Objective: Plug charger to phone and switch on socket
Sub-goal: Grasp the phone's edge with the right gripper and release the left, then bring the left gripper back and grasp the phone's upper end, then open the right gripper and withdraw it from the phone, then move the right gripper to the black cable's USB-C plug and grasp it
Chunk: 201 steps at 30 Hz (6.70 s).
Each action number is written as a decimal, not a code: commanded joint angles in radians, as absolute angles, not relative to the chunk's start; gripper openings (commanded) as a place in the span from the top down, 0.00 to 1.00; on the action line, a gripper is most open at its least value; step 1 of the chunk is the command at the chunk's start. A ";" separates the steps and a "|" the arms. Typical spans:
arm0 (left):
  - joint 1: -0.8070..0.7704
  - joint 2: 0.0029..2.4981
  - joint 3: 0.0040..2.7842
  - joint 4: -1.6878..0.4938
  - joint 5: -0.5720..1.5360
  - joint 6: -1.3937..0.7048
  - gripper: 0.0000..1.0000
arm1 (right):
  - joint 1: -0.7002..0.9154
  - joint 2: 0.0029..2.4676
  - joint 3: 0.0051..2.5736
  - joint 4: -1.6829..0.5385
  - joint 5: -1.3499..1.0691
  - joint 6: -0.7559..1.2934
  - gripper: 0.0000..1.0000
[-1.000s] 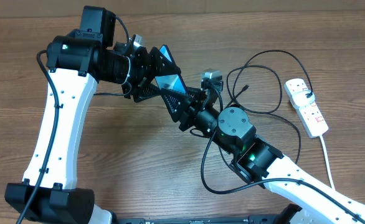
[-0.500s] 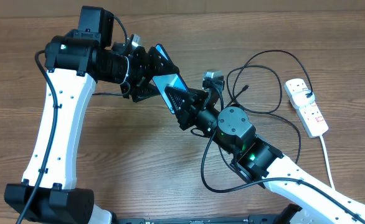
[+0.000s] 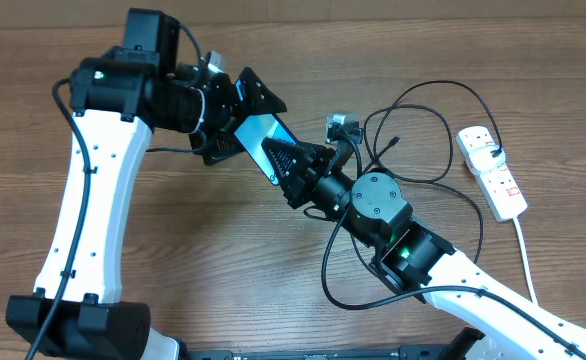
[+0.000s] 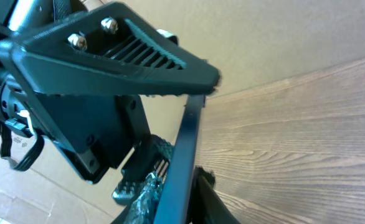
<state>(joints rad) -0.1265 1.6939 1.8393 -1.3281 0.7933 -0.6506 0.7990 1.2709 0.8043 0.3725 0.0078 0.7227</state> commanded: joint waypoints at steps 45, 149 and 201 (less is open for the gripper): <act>0.140 0.907 0.768 -0.282 0.995 -1.219 0.15 | 0.706 1.262 0.811 0.214 -0.097 1.600 0.96; 0.147 1.015 0.768 -0.692 0.527 -0.991 0.96 | 0.699 1.332 0.833 -0.137 0.389 0.835 0.00; 0.150 1.281 0.768 -0.567 1.147 -0.971 0.96 | 0.268 2.086 1.342 -0.691 0.028 0.928 0.70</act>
